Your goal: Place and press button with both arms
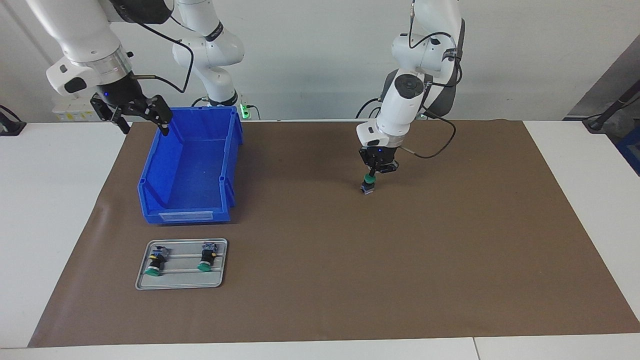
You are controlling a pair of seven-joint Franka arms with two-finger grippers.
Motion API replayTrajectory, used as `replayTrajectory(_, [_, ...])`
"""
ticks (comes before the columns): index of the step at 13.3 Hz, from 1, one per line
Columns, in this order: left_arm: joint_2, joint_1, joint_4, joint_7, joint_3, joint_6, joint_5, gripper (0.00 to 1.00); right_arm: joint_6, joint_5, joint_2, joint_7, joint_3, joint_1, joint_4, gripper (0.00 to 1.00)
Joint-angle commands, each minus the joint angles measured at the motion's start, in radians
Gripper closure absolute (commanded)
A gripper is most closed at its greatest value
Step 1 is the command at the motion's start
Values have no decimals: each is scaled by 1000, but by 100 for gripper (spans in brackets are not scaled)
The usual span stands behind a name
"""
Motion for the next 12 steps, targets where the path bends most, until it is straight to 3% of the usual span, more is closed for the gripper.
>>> replayTrajectory(1, [2, -25, -53, -27, 15, 74, 26, 100, 17, 9, -24, -29, 2, -11, -30, 0])
replayTrajectory(4, [16, -23, -52, -27, 15, 89, 26, 100, 17, 7, -24, -29, 2, -11, -30, 0])
replayTrajectory(6, [28, -14, 0, -29, 17, 74, 26, 100, 17, 7, -24, -28, 2, -11, -30, 0])
replayTrajectory(10, [13, 32, 121, -27, 28, -68, 26, 100, 17, 7, -26, -26, 2, -11, -31, 0])
replayTrajectory(11, [10, 52, 146, -24, 28, -95, 26, 64, 15, 9, -26, -26, 2, -11, -31, 0])
replayTrajectory(12, [10, 94, 152, 9, 28, -100, 26, 1, 15, 7, -26, -26, 2, -11, -31, 0])
